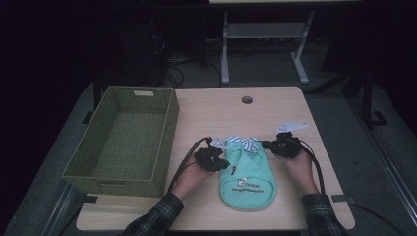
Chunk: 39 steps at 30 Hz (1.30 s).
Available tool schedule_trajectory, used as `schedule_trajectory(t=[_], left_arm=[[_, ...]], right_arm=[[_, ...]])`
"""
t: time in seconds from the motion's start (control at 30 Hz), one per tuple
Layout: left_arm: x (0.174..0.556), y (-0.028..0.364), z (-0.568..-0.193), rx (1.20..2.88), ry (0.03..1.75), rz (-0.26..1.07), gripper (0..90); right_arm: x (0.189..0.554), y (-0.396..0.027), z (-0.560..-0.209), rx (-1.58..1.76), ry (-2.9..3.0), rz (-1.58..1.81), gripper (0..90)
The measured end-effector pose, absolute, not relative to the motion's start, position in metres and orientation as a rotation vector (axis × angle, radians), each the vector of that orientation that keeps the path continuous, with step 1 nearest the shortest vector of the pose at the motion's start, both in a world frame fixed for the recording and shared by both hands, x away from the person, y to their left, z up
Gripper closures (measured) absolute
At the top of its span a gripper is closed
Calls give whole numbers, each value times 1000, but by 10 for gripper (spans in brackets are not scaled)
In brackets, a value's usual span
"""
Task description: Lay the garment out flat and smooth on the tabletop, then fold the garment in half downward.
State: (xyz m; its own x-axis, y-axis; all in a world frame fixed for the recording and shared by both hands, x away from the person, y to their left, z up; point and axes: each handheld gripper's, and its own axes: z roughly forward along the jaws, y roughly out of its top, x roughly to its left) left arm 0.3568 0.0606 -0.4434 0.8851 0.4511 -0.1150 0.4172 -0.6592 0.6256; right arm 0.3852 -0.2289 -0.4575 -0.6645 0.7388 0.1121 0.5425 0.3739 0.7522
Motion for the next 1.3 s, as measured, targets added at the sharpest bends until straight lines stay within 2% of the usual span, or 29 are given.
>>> schedule_trajectory(t=[0.17, 0.23, 0.43, 0.63, 0.8, 1.3], left_arm=[[363, 62, -437, 2373, 621, 91, 798], [367, 62, -436, 2375, 620, 83, 743], [382, 63, -431, 2362, 638, 104, 566], [400, 66, -422, 2336, 654, 150, 501], [416, 66, -422, 2324, 683, 155, 429], [451, 59, -435, 2295, 764, 152, 402]], right_arm=[[382, -231, -450, 1119, 2401, 1207, 777], [382, -231, -448, 1127, 2394, 1215, 715], [385, -234, -444, 1113, 2418, 1193, 632], [393, -234, -438, 1118, 2447, 1188, 579], [402, -235, -435, 1128, 2464, 1197, 557], [420, -235, -447, 1145, 2461, 1204, 584]])
